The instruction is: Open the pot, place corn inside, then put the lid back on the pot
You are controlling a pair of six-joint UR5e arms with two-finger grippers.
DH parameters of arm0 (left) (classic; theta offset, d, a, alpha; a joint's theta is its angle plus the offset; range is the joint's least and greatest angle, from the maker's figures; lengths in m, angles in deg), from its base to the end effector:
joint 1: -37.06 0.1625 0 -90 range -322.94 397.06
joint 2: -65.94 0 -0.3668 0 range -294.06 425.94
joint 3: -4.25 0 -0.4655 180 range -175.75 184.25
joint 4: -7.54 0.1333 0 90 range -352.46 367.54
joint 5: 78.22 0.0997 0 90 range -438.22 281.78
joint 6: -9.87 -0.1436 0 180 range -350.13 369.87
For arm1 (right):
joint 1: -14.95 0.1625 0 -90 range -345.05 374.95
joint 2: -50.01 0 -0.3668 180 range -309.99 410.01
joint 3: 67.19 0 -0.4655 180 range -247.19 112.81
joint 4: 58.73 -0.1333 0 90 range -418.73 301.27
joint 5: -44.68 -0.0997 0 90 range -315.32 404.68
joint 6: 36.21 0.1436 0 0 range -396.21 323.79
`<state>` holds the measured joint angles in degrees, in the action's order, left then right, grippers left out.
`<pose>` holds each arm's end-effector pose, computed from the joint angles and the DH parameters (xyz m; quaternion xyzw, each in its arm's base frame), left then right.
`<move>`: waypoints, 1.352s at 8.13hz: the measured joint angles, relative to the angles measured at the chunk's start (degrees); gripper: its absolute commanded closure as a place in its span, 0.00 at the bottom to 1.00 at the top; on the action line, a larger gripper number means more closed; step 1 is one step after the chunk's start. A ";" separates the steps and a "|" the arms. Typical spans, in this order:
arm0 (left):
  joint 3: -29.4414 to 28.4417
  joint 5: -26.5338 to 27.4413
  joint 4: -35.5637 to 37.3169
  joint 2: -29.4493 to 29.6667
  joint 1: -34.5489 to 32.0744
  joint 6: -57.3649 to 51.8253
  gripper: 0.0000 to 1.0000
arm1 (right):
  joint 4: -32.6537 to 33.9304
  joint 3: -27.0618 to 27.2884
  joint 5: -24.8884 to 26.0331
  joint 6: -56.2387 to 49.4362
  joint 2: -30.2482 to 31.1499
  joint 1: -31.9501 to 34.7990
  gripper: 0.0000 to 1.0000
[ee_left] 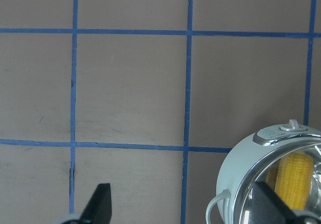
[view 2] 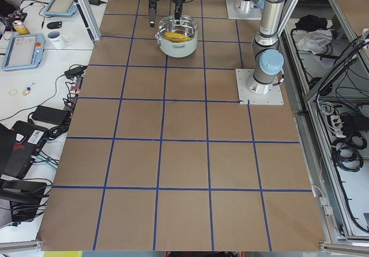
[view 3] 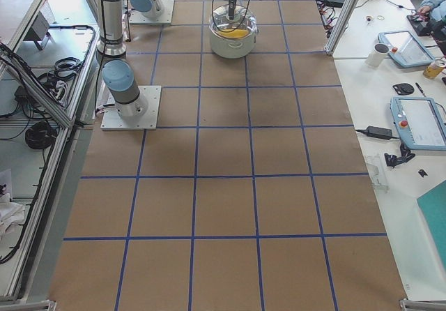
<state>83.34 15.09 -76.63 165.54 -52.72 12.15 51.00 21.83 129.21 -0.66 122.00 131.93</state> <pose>-0.1225 -0.6438 0.4049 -0.0236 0.9974 -0.0628 0.0277 0.4326 -0.5258 0.2369 0.0735 0.9959 0.0046 0.0530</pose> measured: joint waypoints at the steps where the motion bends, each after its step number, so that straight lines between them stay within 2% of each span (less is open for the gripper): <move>1: 0.05 0.02 0.08 -0.05 -0.02 0.00 0.00 | 0.02 0.01 0.01 0.02 0.00 0.00 0.38; 7: 0.16 0.10 0.04 -0.17 -0.20 0.00 0.00 | 0.04 -0.01 0.05 -0.23 -0.01 -0.10 0.32; 10: 0.23 0.19 0.07 -0.19 -0.36 0.00 0.00 | -0.92 -0.37 2.73 -10.28 2.37 -4.58 0.15; 11: 0.22 0.17 0.09 -0.19 -0.39 0.00 0.00 | -2.38 -0.40 3.05 -15.26 4.36 -7.95 0.02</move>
<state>83.56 15.26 -76.54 165.35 -53.11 12.15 48.62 21.43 132.26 -15.92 126.36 123.98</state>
